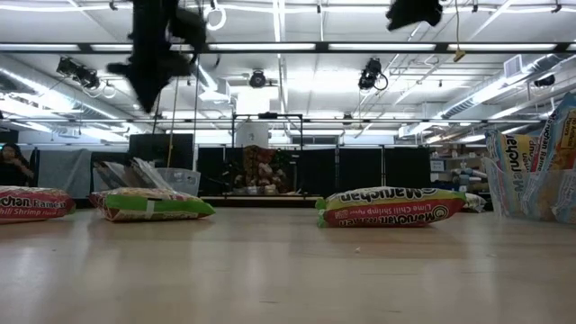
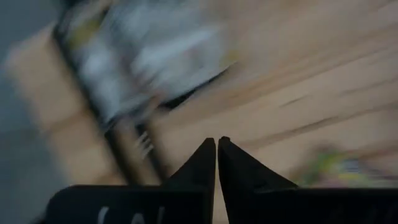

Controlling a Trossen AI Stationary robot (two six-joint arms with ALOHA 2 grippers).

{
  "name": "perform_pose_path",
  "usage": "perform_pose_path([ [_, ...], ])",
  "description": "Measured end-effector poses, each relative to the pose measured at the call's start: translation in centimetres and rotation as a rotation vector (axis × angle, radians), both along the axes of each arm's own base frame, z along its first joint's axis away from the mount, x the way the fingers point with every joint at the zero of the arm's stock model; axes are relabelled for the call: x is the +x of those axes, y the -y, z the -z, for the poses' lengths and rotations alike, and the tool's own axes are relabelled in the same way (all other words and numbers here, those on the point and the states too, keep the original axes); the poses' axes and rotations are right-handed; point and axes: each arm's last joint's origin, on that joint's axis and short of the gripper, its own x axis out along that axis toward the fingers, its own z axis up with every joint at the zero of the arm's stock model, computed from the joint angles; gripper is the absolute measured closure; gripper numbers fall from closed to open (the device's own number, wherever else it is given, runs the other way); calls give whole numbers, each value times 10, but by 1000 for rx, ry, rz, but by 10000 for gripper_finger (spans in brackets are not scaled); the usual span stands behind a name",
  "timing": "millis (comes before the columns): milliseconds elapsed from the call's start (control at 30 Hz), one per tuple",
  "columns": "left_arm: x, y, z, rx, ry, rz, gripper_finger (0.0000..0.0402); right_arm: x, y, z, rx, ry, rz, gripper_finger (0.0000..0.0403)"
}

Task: Sort Maruchan noodles
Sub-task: Put the black noodle pack into the top transparent bin

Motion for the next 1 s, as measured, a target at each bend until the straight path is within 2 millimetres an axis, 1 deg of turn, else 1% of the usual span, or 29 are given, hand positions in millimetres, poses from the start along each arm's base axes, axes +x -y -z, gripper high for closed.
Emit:
perform_pose_path([
  [100,29,17,-23,158,215,130,379,-4,10,12,42,-111,143,228],
  [200,58,34,-40,294,440,243,378,-2,27,25,94,-200,307,228],
  [267,74,46,-48,351,556,300,374,-2,43,40,122,-285,392,227],
  [367,88,63,-53,411,624,293,358,-3,72,70,184,-376,532,222],
  [500,93,86,-51,444,585,309,324,-6,112,115,287,-412,720,218],
  [633,90,114,-50,411,547,400,293,-14,148,151,223,-404,973,222],
  [700,88,129,-50,389,530,482,283,-21,161,167,206,-394,1108,226],
  [767,88,145,-51,381,541,563,278,-25,170,181,236,-364,1202,231],
  [867,86,162,-52,368,542,657,276,-27,176,204,291,-349,1283,236],
  [933,83,169,-55,370,548,694,276,-27,177,217,314,-352,1321,239],
  [1000,74,172,-56,371,514,711,276,-23,179,227,347,-346,1317,241],
])
